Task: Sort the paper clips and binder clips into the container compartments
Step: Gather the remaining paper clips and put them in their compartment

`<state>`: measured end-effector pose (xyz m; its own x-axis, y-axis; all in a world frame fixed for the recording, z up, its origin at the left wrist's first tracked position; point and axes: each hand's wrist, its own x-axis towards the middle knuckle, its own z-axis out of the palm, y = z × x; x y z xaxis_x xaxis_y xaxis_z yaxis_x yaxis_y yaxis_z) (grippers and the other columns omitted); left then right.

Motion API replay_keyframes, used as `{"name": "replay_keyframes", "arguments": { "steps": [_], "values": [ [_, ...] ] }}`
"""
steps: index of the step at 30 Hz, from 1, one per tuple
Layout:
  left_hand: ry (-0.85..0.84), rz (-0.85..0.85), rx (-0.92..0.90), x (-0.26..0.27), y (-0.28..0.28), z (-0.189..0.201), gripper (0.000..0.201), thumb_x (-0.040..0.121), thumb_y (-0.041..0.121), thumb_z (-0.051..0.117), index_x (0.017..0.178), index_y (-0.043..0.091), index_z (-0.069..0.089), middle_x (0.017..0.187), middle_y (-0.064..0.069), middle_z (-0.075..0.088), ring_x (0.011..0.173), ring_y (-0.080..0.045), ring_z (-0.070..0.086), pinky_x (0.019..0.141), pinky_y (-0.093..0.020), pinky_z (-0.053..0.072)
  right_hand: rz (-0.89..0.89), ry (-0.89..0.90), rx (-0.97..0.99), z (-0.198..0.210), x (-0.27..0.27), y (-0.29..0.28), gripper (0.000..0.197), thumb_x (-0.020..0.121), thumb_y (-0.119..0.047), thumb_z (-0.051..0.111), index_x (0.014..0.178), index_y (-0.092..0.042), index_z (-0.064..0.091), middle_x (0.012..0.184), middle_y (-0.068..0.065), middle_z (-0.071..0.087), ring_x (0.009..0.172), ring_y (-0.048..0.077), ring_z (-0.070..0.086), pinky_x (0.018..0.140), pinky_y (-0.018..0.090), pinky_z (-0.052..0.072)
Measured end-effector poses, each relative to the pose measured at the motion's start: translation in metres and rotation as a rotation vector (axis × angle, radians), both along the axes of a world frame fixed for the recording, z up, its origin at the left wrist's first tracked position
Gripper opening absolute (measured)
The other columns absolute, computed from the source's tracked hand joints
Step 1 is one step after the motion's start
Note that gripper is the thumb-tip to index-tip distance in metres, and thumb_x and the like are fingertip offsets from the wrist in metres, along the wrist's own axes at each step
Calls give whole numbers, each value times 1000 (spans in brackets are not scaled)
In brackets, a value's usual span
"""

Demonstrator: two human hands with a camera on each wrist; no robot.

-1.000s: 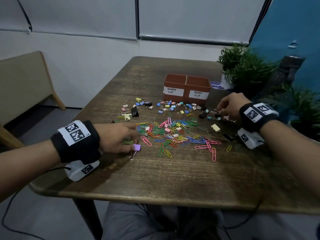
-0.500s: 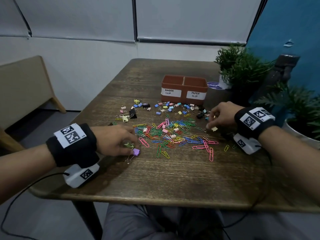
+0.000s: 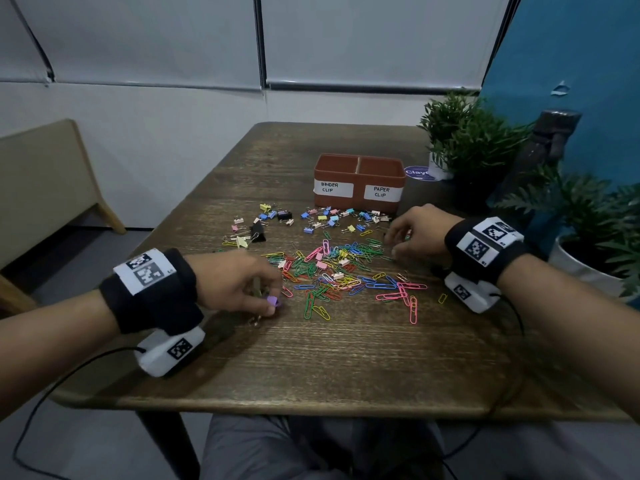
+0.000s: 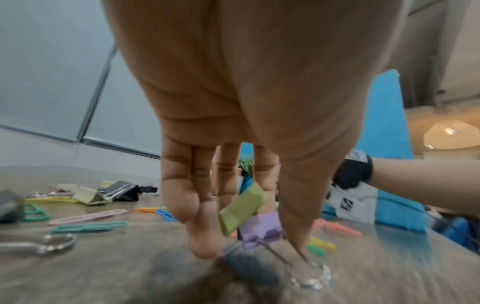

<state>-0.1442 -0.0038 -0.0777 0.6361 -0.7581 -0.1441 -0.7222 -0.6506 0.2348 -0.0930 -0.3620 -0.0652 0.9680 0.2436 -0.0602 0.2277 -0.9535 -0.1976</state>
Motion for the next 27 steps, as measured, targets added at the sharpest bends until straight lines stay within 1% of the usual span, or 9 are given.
{"name": "replay_keyframes", "arguments": {
  "steps": [2,5,7,9,13,16,20,23,27],
  "values": [
    [-25,72,-67,11,6,11,13,86,49,67,92,37,64,84,19,64,75,1,59,63,-17,47,84,2,23,2,-3,19,15,81,-34,79,95,-33,74,84,-17,67,81,0,63,73,21,49],
    [-162,266,-78,51,19,27,14,85,48,68,90,36,65,75,26,64,67,5,58,59,-15,42,144,22,6,4,0,47,22,80,-38,79,100,-29,75,85,-16,68,79,-2,62,70,22,50],
    [-227,396,-16,86,30,31,18,84,48,69,92,32,66,83,18,66,71,1,57,65,-23,42,151,52,-9,3,4,61,29,79,-39,80,106,-30,73,93,-13,68,84,2,62,71,23,51],
    [-264,477,59,116,38,29,24,83,47,70,95,27,67,93,5,68,79,-11,59,73,-26,43,163,83,-49,1,6,72,35,79,-38,80,112,-32,71,102,-10,67,91,7,63,79,29,54],
    [-219,522,112,143,41,17,25,83,41,73,100,23,67,98,1,67,90,-18,62,79,-28,47,192,114,-111,-8,8,80,32,83,-33,78,114,-32,72,107,-9,68,96,11,62,77,27,51],
    [-172,498,154,145,40,6,25,82,40,74,101,25,67,101,2,67,90,-16,60,82,-30,48,201,91,-87,-16,10,79,25,82,-30,78,107,-30,75,104,-7,69,96,12,64,84,32,55],
    [-180,474,100,134,46,7,38,79,52,73,111,35,63,105,11,60,95,-12,55,88,-30,45,232,53,-76,-18,9,77,19,85,-27,76,104,-27,76,97,-6,70,89,12,65,74,26,52],
    [-208,454,92,113,54,20,41,76,54,74,110,35,63,107,12,64,87,-8,59,84,-30,47,266,35,-70,-20,8,72,12,89,-27,72,99,-25,77,93,-6,73,83,9,67,76,30,57],
    [39,489,206,76,67,20,41,66,48,85,100,38,66,95,19,66,83,0,60,75,-26,47,272,-11,-35,-24,9,63,7,89,-32,71,91,-31,77,86,-15,72,79,3,66,76,32,59]
  ]
}}
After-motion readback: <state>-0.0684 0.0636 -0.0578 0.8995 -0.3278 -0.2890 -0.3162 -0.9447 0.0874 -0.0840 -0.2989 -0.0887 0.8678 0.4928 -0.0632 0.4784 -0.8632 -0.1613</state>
